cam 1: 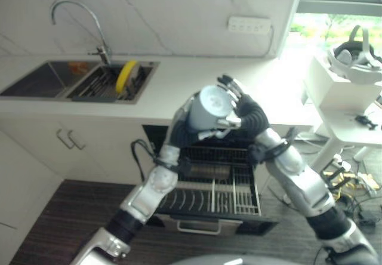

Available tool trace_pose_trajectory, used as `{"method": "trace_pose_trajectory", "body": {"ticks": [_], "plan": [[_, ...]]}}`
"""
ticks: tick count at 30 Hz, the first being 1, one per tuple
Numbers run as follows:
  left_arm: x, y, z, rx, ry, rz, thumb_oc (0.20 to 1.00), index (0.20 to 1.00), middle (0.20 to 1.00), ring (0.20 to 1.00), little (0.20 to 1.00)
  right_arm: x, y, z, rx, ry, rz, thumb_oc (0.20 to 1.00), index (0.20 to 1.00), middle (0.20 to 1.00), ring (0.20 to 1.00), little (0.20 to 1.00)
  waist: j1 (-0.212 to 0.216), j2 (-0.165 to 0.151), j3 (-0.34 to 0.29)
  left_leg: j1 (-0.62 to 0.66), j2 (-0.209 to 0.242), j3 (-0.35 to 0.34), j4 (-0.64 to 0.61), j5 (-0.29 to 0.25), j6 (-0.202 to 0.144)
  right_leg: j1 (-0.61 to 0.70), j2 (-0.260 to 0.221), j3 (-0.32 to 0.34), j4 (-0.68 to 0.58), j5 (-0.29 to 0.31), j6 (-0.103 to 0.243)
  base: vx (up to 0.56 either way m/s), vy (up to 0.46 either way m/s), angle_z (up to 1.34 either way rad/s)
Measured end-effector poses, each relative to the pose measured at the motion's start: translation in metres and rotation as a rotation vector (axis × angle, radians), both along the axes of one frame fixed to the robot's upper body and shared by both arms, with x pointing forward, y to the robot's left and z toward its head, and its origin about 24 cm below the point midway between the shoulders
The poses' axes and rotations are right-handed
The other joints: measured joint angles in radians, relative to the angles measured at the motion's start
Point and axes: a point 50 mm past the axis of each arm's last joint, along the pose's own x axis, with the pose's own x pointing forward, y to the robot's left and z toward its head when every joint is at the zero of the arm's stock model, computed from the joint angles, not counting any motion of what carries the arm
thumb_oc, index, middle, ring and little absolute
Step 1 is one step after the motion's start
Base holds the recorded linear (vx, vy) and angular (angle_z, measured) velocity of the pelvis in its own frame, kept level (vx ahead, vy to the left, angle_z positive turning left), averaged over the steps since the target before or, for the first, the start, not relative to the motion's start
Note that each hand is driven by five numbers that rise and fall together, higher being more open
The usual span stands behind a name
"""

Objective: Place the dishes in the dishwasher.

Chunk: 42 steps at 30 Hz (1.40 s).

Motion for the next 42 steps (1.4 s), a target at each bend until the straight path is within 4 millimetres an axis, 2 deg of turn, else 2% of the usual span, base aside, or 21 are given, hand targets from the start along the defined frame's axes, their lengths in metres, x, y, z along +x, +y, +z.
{"method": "trace_pose_trajectory", "body": {"ticks": [4,19,42], "plan": [[0.0,0.0,0.0,0.001,0.0,0.002,0.2,0.2,0.2,0.2,0.2,0.0,0.0,-0.001,-0.009,0.013,0.0,1.0,1.0,1.0,1.0,1.0,0.0,0.0,0.0,0.0,0.0,0.0,0.0,0.0,0.0,0.0,0.0,0.0,0.0,0.0,0.0,0.0,0.0,0.0],[-0.004,-0.004,0.024,0.012,-0.047,-0.028,0.2,0.2,0.2,0.2,0.2,0.002,0.001,-0.006,-0.054,0.033,0.002,1.0,1.0,1.0,1.0,1.0,0.004,0.0,0.0,-0.003,0.0,-0.01,0.0,-0.001,0.001,0.001,-0.001,-0.007,0.0,-0.004,0.004,0.0,0.0,0.0],[-0.002,-0.008,0.025,0.04,-0.03,-0.065,0.2,0.2,0.2,0.2,0.2,0.002,0.001,-0.007,-0.046,0.049,-0.013,1.0,1.0,1.0,1.0,1.0,0.003,0.003,0.001,-0.004,0.0,-0.013,0.0,-0.001,0.002,0.001,-0.001,-0.008,0.0,-0.006,0.005,0.0,0.0,0.0]]}}
